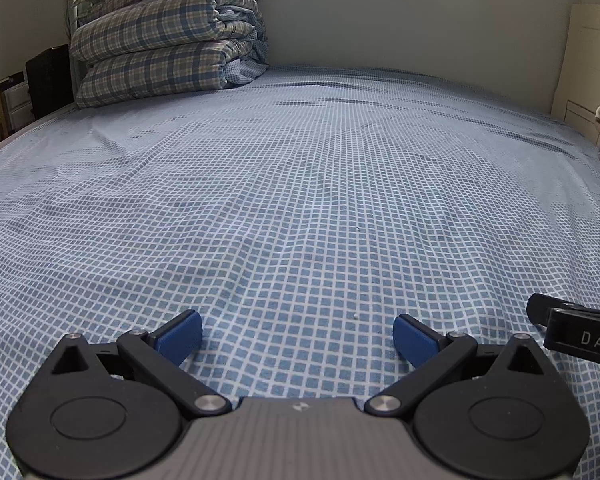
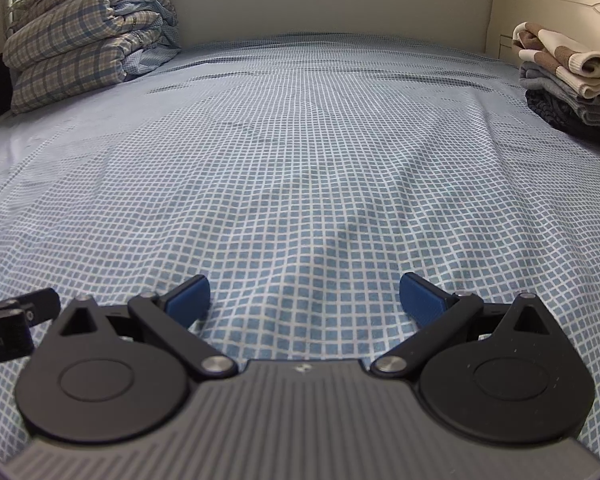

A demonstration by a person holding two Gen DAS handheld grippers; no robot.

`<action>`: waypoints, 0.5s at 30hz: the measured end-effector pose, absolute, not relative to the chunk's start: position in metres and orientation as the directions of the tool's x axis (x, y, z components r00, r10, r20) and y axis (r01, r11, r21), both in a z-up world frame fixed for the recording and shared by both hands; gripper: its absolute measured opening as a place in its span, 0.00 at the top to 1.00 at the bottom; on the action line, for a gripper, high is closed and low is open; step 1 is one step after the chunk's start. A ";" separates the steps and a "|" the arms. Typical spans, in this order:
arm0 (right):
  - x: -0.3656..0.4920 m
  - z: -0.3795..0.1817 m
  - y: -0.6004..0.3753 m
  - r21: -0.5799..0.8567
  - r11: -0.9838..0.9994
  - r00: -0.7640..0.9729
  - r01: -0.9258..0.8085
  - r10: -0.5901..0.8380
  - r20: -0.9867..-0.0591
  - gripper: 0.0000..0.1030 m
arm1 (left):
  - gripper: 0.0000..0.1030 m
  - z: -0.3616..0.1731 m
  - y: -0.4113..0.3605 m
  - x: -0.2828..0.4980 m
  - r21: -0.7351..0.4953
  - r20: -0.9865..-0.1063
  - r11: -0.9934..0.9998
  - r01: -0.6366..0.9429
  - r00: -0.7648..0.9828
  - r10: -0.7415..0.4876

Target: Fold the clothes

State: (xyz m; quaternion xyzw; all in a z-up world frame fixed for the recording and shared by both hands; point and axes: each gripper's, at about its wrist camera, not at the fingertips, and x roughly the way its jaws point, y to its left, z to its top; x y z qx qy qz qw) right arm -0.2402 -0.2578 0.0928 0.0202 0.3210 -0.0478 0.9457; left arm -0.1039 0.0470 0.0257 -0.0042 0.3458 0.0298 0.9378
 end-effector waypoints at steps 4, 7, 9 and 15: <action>-0.246 0.080 -0.232 0.009 0.998 0.786 0.063 -0.044 -0.617 0.00 | 0.00 0.032 0.067 -0.124 -0.030 -0.656 0.996 -0.080 0.754 0.040; -0.251 0.069 -0.211 0.036 0.999 0.782 0.023 0.005 -0.623 0.00 | 0.00 0.037 0.085 -0.141 -0.030 -0.665 0.995 -0.099 0.745 0.054; -0.254 0.059 -0.185 0.028 0.999 0.776 -0.033 0.043 -0.629 0.00 | 0.00 0.039 0.098 -0.160 0.001 -0.666 0.993 -0.118 0.741 0.089; -0.267 0.042 -0.092 0.032 0.980 0.734 -0.195 0.167 -0.658 0.00 | 0.00 0.043 0.144 -0.226 0.021 -0.704 0.981 -0.194 0.694 0.152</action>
